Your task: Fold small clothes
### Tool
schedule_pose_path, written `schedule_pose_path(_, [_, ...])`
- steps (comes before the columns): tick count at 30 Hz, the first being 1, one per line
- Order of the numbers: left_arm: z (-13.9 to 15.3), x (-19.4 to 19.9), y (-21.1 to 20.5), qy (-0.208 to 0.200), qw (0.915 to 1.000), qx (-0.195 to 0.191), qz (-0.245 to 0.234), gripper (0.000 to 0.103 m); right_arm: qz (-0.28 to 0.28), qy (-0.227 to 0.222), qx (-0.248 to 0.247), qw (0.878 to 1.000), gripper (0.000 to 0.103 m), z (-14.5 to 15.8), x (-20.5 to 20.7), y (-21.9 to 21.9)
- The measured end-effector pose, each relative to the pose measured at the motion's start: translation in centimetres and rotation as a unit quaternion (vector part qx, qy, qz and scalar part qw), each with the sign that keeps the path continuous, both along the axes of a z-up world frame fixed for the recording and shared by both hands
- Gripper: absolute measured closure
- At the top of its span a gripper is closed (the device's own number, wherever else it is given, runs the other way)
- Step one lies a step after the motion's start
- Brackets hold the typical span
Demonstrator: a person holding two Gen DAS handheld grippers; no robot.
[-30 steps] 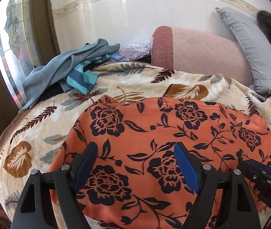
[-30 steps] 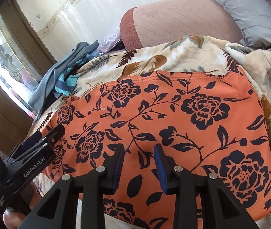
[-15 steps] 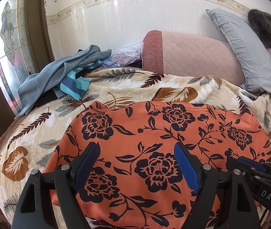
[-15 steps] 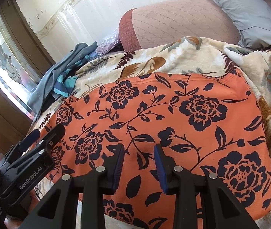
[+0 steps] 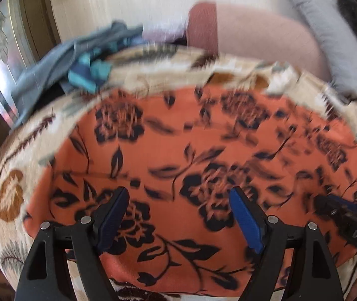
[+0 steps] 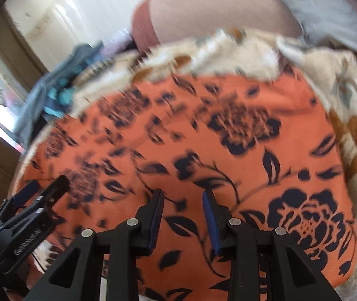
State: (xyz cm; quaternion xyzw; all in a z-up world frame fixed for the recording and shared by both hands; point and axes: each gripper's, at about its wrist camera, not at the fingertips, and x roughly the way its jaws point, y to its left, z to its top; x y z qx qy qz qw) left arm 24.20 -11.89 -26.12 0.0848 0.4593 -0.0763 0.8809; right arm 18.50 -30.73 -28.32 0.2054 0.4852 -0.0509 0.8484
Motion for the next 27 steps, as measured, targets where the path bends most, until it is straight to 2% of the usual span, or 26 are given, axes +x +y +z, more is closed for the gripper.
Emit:
schedule_pose_path(2, [-1.2,0.4,0.7,0.016,0.9999,-0.002,0.002,0.02,-0.003,-0.006,0.014,1.0,0.068,-0.1,-0.1,-0.6])
schedule_pose_path(5, [-0.4,-0.2,1.2,-0.023,0.9996,0.013,-0.008,0.02,-0.008,-0.022,0.023,0.999,0.069,1.0,-0.6,-1.5])
schedule_pose_path(7, [0.6,-0.5,2.5,-0.04,0.9992,0.004,-0.004,0.02,-0.023,-0.037,0.026,0.999,0.069,1.7,-1.2,-2.7])
schedule_pose_path(9, [1.8,-0.7,4.8,-0.064,0.9977,-0.012,0.018,0.02,-0.043,-0.053,0.032,0.997,0.069,2.4,-2.1,-4.3])
schedule_pose_path(11, [2.5,-0.8,7.3,-0.089,0.9946,-0.009,0.052,0.02,-0.063,-0.064,0.028,0.996,0.069,2.8,-3.1,-5.9])
schedule_pose_path(13, [1.5,-0.1,9.3,-0.082,0.9928,0.014,0.086,0.02,-0.084,-0.062,0.025,0.994,0.069,2.7,-4.1,-7.7])
schedule_pose_path(14, [0.2,0.8,10.2,-0.057,0.9924,0.04,0.102,0.019,-0.09,-0.054,0.029,0.994,0.069,2.5,-4.1,-8.3])
schedule_pose_path(15, [-0.8,1.6,11.0,-0.036,0.993,0.039,0.105,0.015,-0.094,-0.04,0.036,0.994,0.069,1.8,-4.3,-9.0])
schedule_pose_path(16, [-1.3,2.0,12.2,-0.027,0.9935,0.008,0.11,0.008,-0.095,-0.028,0.045,0.994,0.069,1.1,-4.2,-9.6])
schedule_pose_path(18, [-0.7,1.8,13.9,-0.024,0.9916,-0.03,0.123,0.007,-0.092,-0.031,0.066,0.993,0.069,0.7,-4.6,-10.4])
schedule_pose_path(21, [0.3,1.0,15.4,-0.033,0.9895,-0.045,0.133,0.007,-0.095,-0.05,0.07,0.992,0.069,1.9,-5.5,-11.1])
schedule_pose_path(24, [1.5,-0.4,17.2,-0.047,0.9832,-0.067,0.163,0.007,-0.094,-0.077,0.084,0.989,0.069,3.0,-6.6,-11.5])
schedule_pose_path(27, [2.0,-2.4,18.1,-0.054,0.979,-0.076,0.182,0.007,-0.078,-0.076,0.081,0.991,0.069,3.2,-7.5,-11.0])
